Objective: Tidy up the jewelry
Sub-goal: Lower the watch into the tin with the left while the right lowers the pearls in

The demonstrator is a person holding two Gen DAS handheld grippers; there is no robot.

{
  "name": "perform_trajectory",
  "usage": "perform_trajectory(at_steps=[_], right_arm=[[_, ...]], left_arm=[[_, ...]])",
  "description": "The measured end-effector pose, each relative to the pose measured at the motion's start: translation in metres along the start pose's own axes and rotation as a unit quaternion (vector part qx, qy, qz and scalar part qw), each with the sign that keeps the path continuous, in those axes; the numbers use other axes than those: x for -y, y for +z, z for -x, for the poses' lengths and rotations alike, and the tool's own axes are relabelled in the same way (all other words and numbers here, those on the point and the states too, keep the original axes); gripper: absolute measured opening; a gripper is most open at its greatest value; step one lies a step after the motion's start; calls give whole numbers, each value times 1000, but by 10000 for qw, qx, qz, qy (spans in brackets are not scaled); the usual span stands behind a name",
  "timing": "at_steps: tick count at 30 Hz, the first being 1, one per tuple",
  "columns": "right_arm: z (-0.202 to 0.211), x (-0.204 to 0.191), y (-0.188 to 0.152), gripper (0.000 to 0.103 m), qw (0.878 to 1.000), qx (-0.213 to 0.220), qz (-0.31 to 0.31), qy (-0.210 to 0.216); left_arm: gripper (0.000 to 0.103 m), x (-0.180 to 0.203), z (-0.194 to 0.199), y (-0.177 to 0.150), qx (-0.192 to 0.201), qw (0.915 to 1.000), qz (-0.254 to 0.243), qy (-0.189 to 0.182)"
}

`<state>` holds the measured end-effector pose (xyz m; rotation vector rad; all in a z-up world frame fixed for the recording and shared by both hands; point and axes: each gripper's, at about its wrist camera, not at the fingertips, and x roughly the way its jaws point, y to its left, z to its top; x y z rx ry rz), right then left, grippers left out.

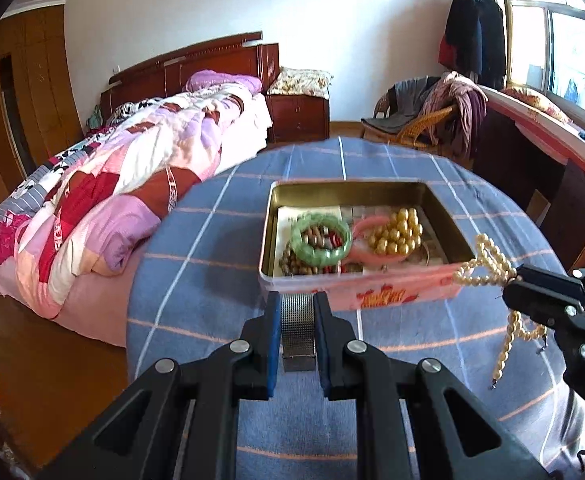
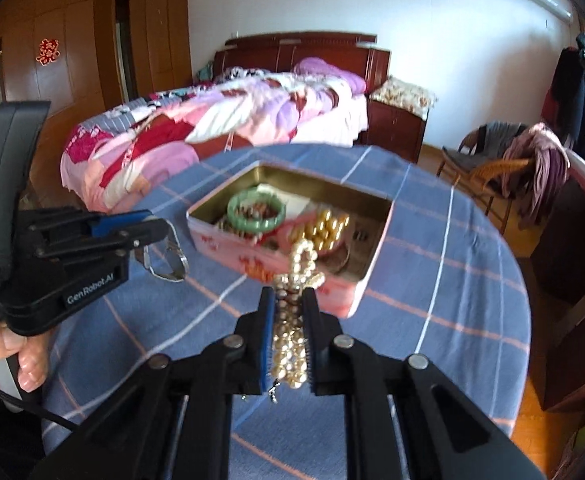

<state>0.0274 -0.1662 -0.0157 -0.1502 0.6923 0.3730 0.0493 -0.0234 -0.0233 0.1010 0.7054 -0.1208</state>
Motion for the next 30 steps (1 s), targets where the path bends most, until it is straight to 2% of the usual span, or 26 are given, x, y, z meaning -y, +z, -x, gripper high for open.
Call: perform_trajectory(at_steps=[14, 30], right_arm=[[5, 7, 49, 15, 9976, 585, 256, -278], [-21, 18, 71, 15, 9966, 752, 212, -279]], left_arm=[[15, -2, 19, 56, 608, 9980, -122, 114], [15, -1, -21, 77, 624, 9975, -147, 290]])
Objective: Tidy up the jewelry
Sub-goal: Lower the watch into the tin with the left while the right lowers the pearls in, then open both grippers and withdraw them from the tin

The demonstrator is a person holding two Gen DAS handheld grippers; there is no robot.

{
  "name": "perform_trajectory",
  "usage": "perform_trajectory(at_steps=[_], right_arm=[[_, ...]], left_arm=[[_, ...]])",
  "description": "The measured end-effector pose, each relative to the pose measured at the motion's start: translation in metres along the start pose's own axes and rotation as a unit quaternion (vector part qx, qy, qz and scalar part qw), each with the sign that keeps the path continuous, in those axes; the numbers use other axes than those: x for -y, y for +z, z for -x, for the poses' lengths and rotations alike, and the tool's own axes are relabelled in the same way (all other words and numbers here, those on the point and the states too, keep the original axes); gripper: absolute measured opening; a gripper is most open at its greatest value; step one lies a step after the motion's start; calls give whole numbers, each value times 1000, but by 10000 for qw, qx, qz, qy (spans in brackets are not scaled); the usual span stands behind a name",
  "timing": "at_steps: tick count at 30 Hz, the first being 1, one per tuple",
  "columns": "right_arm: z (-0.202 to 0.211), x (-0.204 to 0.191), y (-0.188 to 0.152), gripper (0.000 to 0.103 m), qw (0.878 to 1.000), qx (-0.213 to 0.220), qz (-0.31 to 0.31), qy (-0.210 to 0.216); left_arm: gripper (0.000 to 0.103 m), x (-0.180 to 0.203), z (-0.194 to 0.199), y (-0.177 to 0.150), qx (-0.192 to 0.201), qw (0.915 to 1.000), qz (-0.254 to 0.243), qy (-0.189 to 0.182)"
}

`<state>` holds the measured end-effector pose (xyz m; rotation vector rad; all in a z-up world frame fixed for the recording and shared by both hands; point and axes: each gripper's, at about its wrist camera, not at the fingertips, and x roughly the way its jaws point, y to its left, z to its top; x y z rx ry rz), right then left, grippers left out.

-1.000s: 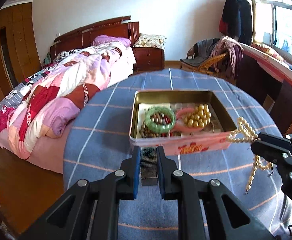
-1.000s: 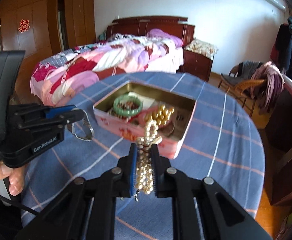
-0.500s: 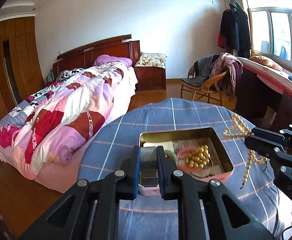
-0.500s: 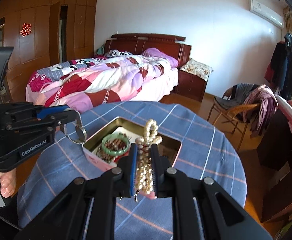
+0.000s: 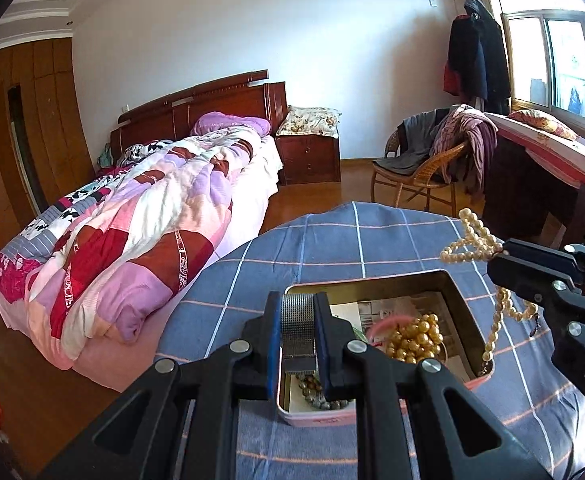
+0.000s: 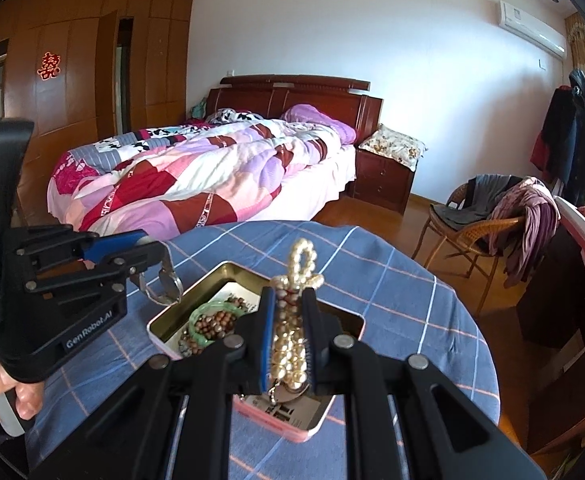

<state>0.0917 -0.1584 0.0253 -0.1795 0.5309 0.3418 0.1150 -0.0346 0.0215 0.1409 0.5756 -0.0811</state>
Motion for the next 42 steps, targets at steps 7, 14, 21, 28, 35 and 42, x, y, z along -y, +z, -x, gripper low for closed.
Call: perform_trajectory(at_steps=[7, 14, 21, 28, 35, 42], right_arm=[[-17, 5, 0, 15, 9999, -57, -105, 31], [-34, 7, -4, 15, 9997, -166, -152, 74], [-52, 10, -15, 15, 9992, -344, -208, 85], [-61, 9, -18, 15, 9988, -448, -200, 52], [-71, 12, -20, 16, 9983, -540, -226, -10], [-74, 18, -24, 26, 9977, -592, -306, -81]], left_arm=[[15, 2, -21, 0, -126, 9999, 2, 16], [15, 2, -40, -5, -277, 9996, -16, 73], [15, 1, -55, -11, -449, 9990, 12, 84], [15, 6, -59, -13, -466, 9989, -55, 62], [15, 8, -68, -12, -494, 9987, -46, 115], [86, 4, -60, -13, -239, 9994, 22, 255]])
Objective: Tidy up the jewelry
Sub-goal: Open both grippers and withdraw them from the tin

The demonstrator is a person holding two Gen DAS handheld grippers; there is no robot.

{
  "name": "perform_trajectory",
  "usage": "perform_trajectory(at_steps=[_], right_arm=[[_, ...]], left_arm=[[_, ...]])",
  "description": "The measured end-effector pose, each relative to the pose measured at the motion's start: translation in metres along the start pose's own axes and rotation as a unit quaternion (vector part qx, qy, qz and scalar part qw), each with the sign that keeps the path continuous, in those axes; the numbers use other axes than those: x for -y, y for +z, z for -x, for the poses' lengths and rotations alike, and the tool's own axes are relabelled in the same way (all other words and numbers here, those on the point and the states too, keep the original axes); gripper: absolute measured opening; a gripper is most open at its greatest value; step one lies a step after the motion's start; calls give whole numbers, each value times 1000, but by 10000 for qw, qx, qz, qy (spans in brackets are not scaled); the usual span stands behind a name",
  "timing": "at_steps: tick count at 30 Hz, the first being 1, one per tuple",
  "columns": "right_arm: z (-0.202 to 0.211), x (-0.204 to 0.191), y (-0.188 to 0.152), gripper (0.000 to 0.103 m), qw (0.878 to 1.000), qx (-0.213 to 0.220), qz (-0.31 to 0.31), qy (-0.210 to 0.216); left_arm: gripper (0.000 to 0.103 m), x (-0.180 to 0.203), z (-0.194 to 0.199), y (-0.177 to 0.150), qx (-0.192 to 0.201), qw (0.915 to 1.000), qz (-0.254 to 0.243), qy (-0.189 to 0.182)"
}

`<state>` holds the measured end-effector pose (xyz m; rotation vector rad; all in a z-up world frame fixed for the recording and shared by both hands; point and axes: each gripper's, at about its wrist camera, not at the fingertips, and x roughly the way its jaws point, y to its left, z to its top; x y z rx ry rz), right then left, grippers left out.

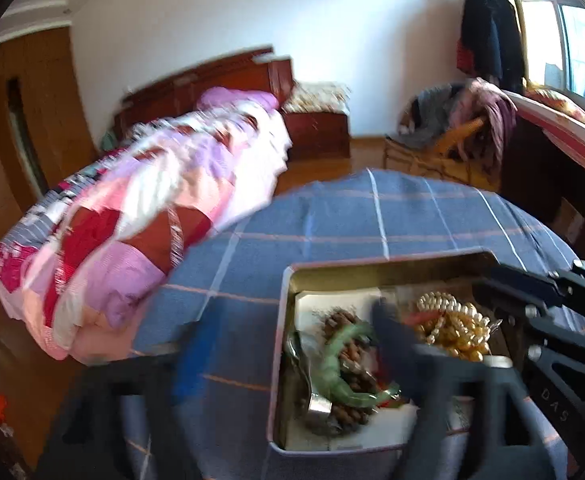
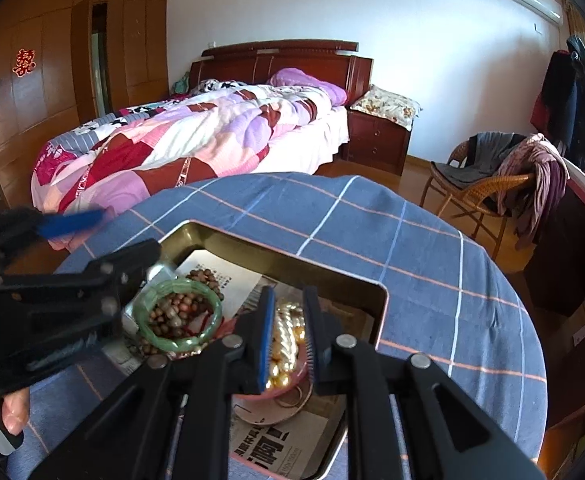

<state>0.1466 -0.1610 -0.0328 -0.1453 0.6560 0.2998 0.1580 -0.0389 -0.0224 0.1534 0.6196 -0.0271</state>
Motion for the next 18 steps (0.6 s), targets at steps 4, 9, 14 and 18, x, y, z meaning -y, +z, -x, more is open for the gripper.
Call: perform_trajectory(at_steps=[4, 9, 14, 18], right_arm=[[6, 4, -3, 55, 9997, 46, -64, -212], [23, 7, -7, 66, 9988, 189, -156, -418], [35, 4, -10, 68, 9985, 294, -137, -432], [38, 2, -11, 72, 9984, 356, -153, -415]], left_arm=[[87, -7, 10, 1, 99, 9999, 94, -24], [87, -20, 16, -5, 52, 9993, 372, -32], [87, -23, 21, -12, 62, 9988, 487, -68], [87, -24, 27, -17, 102, 9986, 522, -48]])
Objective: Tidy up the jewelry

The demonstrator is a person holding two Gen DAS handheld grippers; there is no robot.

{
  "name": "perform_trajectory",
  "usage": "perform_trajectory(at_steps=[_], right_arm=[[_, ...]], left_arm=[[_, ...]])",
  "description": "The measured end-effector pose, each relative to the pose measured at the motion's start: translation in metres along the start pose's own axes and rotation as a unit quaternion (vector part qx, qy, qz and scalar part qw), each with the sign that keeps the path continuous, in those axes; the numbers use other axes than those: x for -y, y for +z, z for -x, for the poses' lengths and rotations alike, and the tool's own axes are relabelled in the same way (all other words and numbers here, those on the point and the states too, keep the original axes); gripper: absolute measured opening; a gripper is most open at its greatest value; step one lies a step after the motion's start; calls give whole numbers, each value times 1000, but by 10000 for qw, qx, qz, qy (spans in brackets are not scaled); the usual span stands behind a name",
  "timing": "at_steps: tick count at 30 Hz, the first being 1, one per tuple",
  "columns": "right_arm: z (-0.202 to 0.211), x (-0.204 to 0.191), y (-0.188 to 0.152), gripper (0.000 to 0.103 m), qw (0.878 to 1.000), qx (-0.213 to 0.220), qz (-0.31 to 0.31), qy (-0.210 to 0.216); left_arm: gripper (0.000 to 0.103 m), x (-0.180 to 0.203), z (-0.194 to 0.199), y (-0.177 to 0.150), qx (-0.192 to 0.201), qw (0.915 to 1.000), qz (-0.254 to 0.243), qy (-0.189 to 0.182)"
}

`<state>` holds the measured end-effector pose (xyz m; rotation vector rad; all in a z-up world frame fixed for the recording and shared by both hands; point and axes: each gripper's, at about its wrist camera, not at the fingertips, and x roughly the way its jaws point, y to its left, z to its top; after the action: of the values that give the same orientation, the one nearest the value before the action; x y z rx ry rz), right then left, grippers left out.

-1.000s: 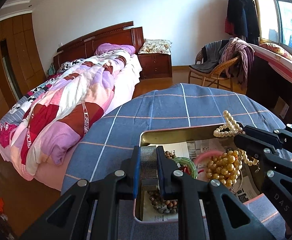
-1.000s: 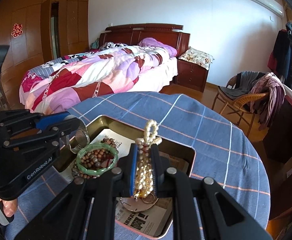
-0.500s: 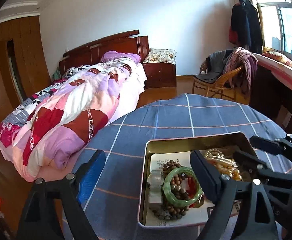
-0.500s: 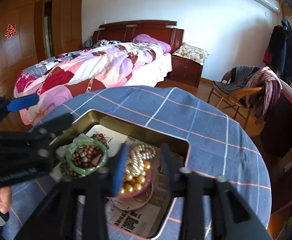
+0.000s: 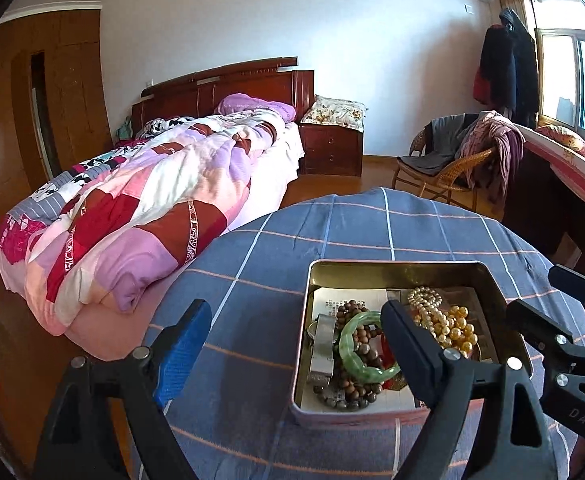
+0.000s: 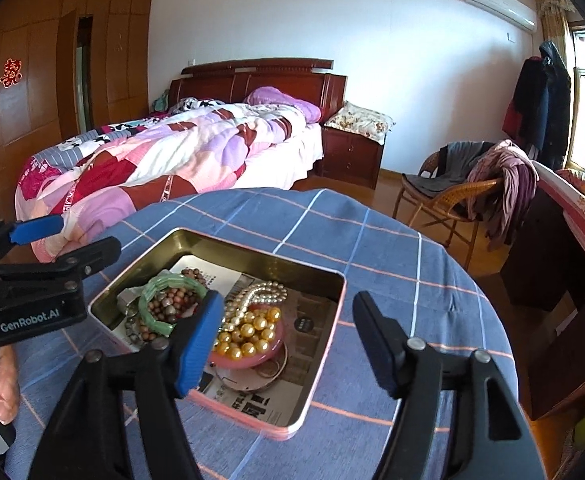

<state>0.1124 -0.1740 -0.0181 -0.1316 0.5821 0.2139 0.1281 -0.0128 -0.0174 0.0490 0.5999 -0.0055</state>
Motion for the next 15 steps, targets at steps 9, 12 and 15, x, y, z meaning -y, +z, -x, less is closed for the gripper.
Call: perform_trajectory(at_steps=[9, 12, 15], right_arm=[[7, 0, 0, 75, 10000, 76, -59, 25], [9, 1, 0, 78, 9999, 112, -56, 25], [9, 1, 0, 78, 9999, 115, -49, 25]], left_arm=[[87, -1, 2, -4, -37, 10000, 50, 2], [87, -2, 2, -4, -48, 10000, 68, -12], [87, -1, 1, -5, -81, 10000, 54, -14]])
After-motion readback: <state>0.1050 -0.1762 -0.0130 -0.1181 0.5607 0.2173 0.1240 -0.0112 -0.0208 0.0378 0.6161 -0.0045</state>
